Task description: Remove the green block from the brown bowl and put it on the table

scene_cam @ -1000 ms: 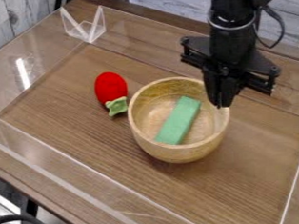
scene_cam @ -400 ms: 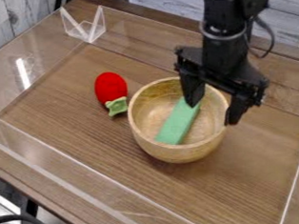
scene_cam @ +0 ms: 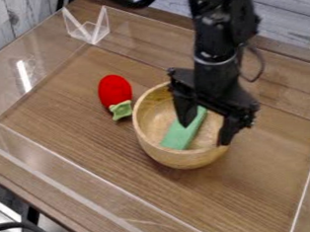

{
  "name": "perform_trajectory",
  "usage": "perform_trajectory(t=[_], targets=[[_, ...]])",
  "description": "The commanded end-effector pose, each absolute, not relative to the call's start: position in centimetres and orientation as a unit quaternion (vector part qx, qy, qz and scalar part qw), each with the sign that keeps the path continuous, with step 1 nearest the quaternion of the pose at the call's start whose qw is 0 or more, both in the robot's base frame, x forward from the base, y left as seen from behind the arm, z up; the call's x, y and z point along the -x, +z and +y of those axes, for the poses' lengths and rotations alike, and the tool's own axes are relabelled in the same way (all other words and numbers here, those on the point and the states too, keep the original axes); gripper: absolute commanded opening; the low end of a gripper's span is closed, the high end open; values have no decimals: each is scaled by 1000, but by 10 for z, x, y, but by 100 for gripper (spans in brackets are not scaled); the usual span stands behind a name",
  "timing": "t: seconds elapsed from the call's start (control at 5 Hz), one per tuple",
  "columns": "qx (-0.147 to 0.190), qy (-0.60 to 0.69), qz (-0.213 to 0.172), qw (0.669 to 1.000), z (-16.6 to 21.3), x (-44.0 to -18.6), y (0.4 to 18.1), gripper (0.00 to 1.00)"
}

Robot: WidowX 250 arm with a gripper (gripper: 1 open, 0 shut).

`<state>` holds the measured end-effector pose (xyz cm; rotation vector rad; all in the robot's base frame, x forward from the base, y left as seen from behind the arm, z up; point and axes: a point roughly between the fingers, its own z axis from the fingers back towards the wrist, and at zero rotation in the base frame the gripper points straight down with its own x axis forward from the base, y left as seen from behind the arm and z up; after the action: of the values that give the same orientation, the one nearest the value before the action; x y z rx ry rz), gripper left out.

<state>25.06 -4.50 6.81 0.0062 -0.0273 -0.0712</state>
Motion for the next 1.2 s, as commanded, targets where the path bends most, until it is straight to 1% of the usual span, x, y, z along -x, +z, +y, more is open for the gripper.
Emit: perform_trajectory(t=[0.0, 0.2, 0.4, 0.8, 1.0], targets=[[-1, -42, -28, 999, -35, -257, 59, 100], [-1, -54, -27, 998, -36, -258, 54, 0], [-3, -67, -30, 997, -41, -258, 56, 0], [-11, -19, -51, 998, -67, -256, 59, 0], [-8, -9, -58, 998, -90, -254, 52, 0]])
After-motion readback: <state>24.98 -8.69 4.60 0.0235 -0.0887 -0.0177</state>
